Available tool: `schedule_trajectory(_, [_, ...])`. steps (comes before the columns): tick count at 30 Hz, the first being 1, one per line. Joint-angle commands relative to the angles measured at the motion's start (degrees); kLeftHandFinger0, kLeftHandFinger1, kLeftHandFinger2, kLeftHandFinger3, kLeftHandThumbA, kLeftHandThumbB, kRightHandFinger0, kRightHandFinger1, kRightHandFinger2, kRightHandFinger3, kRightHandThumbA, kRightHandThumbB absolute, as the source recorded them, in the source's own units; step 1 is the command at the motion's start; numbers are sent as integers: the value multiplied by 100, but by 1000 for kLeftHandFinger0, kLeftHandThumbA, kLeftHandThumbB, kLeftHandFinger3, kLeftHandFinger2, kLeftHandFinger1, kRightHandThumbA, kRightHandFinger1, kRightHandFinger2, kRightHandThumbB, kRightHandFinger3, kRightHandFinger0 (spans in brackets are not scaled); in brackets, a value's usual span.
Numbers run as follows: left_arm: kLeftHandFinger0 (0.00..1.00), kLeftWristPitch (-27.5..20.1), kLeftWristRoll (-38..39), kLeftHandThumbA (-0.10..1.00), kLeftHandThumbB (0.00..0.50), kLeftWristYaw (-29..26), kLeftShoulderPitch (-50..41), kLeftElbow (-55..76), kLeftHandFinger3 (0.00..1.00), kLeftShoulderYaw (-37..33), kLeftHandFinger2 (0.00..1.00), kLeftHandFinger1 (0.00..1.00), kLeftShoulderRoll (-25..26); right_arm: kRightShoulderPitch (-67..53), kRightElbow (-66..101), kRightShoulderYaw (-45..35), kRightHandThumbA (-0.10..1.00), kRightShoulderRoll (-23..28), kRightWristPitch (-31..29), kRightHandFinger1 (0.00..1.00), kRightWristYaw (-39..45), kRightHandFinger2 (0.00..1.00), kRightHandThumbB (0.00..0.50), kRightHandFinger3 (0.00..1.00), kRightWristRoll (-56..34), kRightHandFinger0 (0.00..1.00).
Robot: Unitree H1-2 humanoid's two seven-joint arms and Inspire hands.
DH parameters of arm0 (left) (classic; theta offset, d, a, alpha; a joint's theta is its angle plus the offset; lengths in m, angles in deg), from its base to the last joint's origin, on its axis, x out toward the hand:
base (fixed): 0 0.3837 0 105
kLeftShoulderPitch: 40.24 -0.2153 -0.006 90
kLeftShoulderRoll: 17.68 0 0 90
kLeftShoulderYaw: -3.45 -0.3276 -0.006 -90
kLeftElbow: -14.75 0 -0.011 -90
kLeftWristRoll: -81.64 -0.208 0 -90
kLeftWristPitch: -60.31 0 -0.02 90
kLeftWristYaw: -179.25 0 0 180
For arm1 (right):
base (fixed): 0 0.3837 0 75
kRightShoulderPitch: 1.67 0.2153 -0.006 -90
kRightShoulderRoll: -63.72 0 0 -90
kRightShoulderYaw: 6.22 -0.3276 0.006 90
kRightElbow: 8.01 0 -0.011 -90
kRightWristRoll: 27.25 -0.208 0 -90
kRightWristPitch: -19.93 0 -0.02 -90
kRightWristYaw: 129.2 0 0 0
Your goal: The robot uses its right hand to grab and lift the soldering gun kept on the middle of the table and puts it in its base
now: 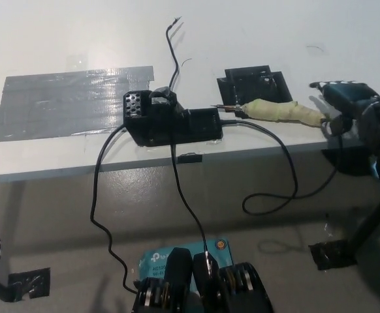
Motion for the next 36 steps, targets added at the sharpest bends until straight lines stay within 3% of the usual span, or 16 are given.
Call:
schedule_trajectory(1, [986, -39, -18, 261, 88, 149, -65, 161, 1000, -43, 1000, 1000, 145, 424, -33, -24, 503, -129, -125, 1000, -29, 1000, 330, 1000, 219, 1000])
schedule_trajectory(5, [991, -42, -18, 247, 66, 179, -78, 173, 1000, -58, 1000, 1000, 148, 404, -40, -79, 480, -245, -153, 1000, -40, 1000, 328, 1000, 209, 1000])
schedule_trajectory(11, [986, -102, -12, 284, 77, 226, -89, 127, 1000, -63, 1000, 1000, 161, 363, -149, 3, 512, -307, -183, 1000, 99, 1000, 318, 1000, 275, 1000])
schedule_trajectory(14, [985, -85, 21, 281, 73, 257, -94, 125, 1000, -48, 1000, 1000, 174, 329, -227, 44, 483, -305, -193, 1000, 100, 1000, 320, 1000, 305, 1000])
schedule_trajectory(15, [993, -128, 0, 281, 77, 283, -101, 110, 1000, -57, 1000, 1000, 192, 276, -273, 35, 415, -285, -177, 1000, 120, 1000, 311, 1000, 286, 1000])
schedule_trajectory(20, [995, -70, 2, 265, 62, 315, -72, 141, 1000, -79, 1000, 1000, 204, 248, -503, 38, 380, -265, -210, 1000, 48, 1000, 293, 1000, 307, 1000])
schedule_trajectory(23, [986, -73, -26, 264, 62, 326, -41, 131, 1000, -121, 1000, 1000, 211, 287, -677, 150, 443, -285, -287, 1000, -18, 1000, 299, 1000, 431, 1000])
schedule_trajectory(25, [987, -125, 19, 268, 63, 374, -27, 97, 1000, -132, 1000, 1000, 222, 303, -780, 117, 421, -380, -263, 1000, 1, 1000, 291, 1000, 379, 1000])
schedule_trajectory(34, [1000, -152, -29, 398, 87, 578, 60, -32, 1000, -338, 1000, 1000, 314, 389, -867, 105, 419, -857, -277, 1000, -74, 1000, 303, 1000, 373, 1000])
schedule_trajectory(36, [994, -192, -59, 411, 72, 581, 56, -77, 1000, -355, 1000, 1000, 302, 412, -892, 97, 415, -946, -226, 1000, 28, 1000, 310, 1000, 351, 1000])
